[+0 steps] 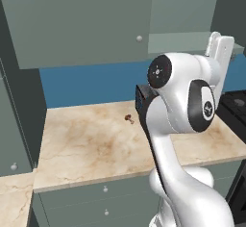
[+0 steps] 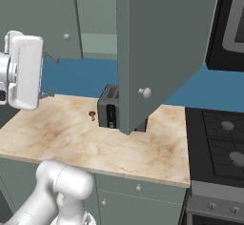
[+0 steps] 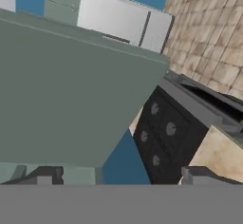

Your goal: Close all open cabinet doors.

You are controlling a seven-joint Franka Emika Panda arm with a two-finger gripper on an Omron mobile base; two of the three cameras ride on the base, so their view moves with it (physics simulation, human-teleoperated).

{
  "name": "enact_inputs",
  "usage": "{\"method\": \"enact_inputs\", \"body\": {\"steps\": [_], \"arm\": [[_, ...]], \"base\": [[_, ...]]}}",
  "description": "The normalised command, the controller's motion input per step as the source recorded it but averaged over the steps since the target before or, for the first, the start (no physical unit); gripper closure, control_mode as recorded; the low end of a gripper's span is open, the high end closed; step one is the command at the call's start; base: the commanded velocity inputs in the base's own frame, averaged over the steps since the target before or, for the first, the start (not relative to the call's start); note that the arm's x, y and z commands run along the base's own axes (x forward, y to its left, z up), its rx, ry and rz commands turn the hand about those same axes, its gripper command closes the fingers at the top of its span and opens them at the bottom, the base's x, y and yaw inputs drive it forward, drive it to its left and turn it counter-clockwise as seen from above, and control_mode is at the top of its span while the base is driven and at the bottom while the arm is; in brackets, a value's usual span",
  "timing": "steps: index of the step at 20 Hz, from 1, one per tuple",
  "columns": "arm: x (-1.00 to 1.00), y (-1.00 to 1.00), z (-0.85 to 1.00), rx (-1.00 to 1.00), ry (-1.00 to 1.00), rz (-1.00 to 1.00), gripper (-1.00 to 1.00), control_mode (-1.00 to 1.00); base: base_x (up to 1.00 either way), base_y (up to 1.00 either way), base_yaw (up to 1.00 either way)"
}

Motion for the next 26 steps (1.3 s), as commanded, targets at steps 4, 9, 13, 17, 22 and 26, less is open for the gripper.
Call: {"method": "enact_inputs", "body": {"steps": [4,9,13,17,22,26], "arm": [[-0.47,-0.23,-0.06,0.0,0.0,-0.06,-1.0,-1.0],[-0.47,-0.23,-0.01,0.0,0.02,-0.08,-1.0,-1.0],[-0.49,-0.2,0.0,0.0,0.0,-0.04,-1.0,-1.0],[-0.46,-0.17,0.0,0.0,0.0,0.0,-1.0,-1.0],[-0.46,-0.17,0.0,0.0,0.0,0.0,-1.0,-1.0],[-0.45,-0.23,0.0,0.0,0.0,0.0,-1.0,-1.0]], "base": [[0.0,0.0,0.0],[0.0,0.0,0.0],[0.0,0.0,0.0],[0.0,0.0,0.0],[0.0,0.0,0.0],[0.0,0.0,0.0]]}}
